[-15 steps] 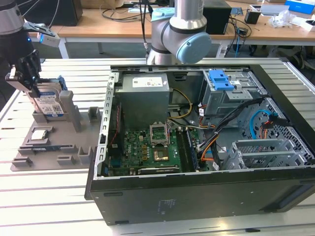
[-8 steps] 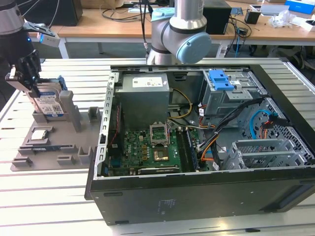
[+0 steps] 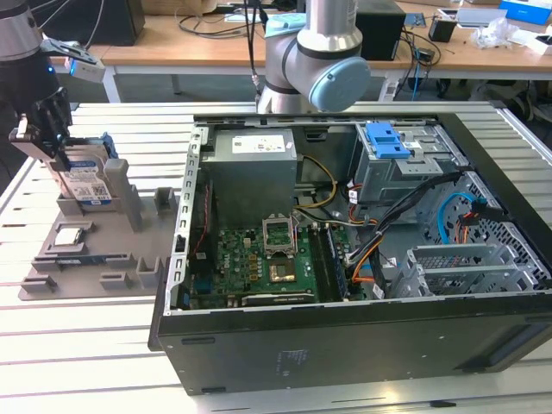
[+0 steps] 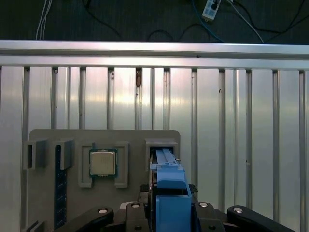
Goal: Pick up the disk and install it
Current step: 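Pick up the disk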
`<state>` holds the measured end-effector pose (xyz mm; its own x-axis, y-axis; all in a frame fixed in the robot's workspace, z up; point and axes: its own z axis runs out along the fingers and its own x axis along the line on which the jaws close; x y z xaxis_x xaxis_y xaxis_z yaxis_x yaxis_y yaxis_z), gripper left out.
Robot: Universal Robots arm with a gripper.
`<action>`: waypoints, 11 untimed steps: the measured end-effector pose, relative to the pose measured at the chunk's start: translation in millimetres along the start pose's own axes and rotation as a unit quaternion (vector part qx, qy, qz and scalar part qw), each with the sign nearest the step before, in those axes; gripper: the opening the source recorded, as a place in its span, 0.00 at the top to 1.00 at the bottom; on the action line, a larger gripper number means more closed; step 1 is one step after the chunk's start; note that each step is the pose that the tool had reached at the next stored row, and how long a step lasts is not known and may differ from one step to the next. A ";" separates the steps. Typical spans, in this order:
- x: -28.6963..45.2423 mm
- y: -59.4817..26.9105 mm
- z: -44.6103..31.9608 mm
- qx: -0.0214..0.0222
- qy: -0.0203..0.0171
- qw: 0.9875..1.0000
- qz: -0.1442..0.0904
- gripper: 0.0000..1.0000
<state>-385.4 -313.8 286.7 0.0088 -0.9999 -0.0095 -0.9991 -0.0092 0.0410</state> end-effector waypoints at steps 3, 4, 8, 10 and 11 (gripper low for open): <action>0.0 0.1 0.0 0.000 0.000 1.000 0.000 0.63; 0.0 0.1 -0.1 0.000 0.000 1.000 0.000 0.63; 0.0 0.2 -2.6 0.000 0.000 1.000 0.000 0.63; -0.1 0.3 -5.6 0.000 -0.001 1.000 0.000 0.63; -0.1 0.3 -6.7 0.000 -0.001 1.000 0.000 0.63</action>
<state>-385.5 -313.8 293.4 0.0088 -0.9999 -0.0109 -0.9991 -0.0093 0.0409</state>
